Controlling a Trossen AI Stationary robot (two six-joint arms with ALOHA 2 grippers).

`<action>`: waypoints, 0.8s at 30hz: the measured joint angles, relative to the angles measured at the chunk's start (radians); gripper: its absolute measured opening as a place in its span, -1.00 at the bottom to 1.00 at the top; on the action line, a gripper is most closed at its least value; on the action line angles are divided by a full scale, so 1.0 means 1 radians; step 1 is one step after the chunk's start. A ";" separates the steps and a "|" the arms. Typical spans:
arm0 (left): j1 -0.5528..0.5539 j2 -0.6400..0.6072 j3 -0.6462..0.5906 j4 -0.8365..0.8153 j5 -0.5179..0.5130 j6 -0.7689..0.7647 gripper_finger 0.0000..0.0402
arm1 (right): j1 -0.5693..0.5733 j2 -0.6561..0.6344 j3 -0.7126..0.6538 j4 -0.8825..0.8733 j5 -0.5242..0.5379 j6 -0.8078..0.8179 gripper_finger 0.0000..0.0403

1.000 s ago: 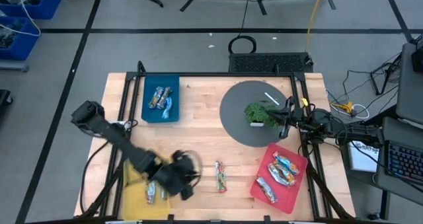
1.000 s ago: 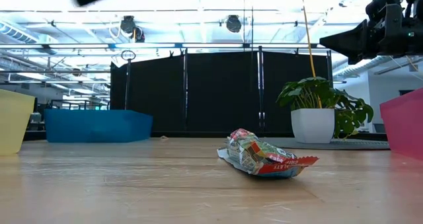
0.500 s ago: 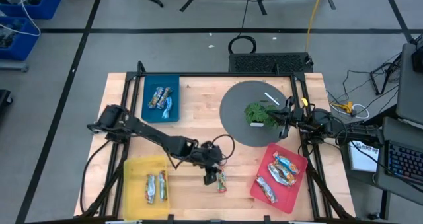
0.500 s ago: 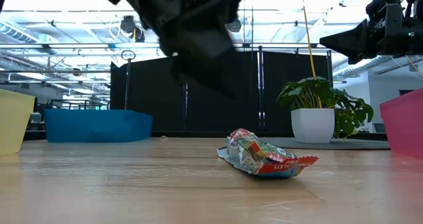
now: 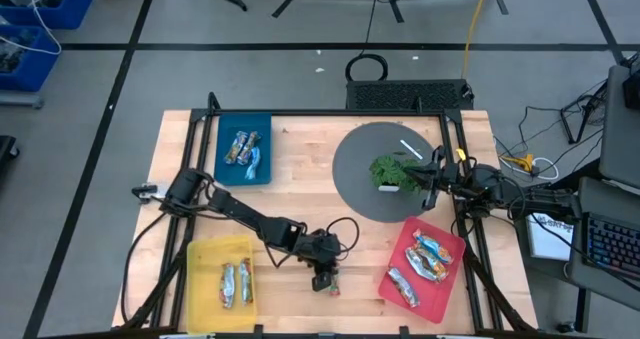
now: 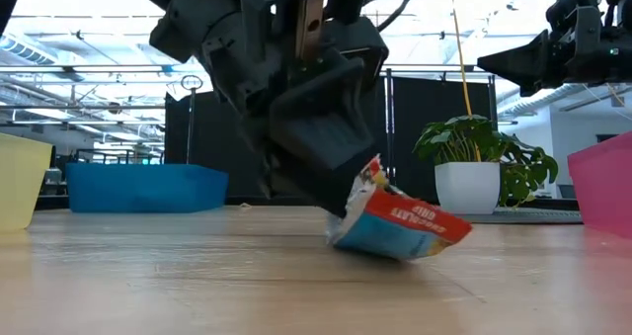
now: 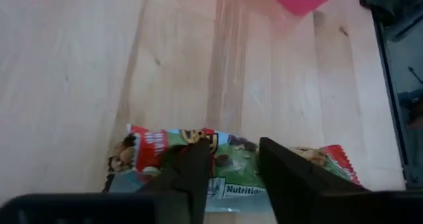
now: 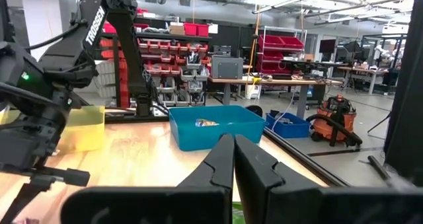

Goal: Pick and place Granola Bars by type
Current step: Put the red granola bar into the yellow bin

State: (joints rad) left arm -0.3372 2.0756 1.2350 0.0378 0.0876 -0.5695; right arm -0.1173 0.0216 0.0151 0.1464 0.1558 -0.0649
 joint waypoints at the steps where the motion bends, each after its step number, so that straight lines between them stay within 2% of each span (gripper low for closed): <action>1: -0.001 -0.001 0.000 -0.011 0.007 -0.015 -0.38 | 0.000 0.000 0.000 -0.001 0.000 0.000 -0.97; 8: -0.010 -0.013 0.005 -0.173 0.134 -0.174 -0.92 | 0.000 0.000 0.000 0.000 0.000 0.000 -0.97; 14: -0.060 -0.041 0.004 -0.279 0.147 -0.192 -0.90 | 0.000 0.000 0.000 0.000 0.000 0.000 -0.97; 17: -0.086 -0.079 0.001 -0.368 0.093 -0.193 -0.96 | 0.000 0.001 0.000 0.001 0.000 0.000 -0.97; 21: -0.119 -0.163 -0.007 -0.535 -0.068 -0.226 -0.94 | 0.000 0.001 0.000 0.002 0.000 0.000 -0.97; 24: -0.138 -0.226 -0.004 -0.595 -0.132 -0.256 -0.95 | 0.000 0.001 0.000 0.001 0.000 0.000 -0.97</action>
State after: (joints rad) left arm -0.4749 1.8492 1.2308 -0.5568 -0.0441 -0.8257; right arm -0.1170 0.0223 0.0151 0.1479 0.1558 -0.0647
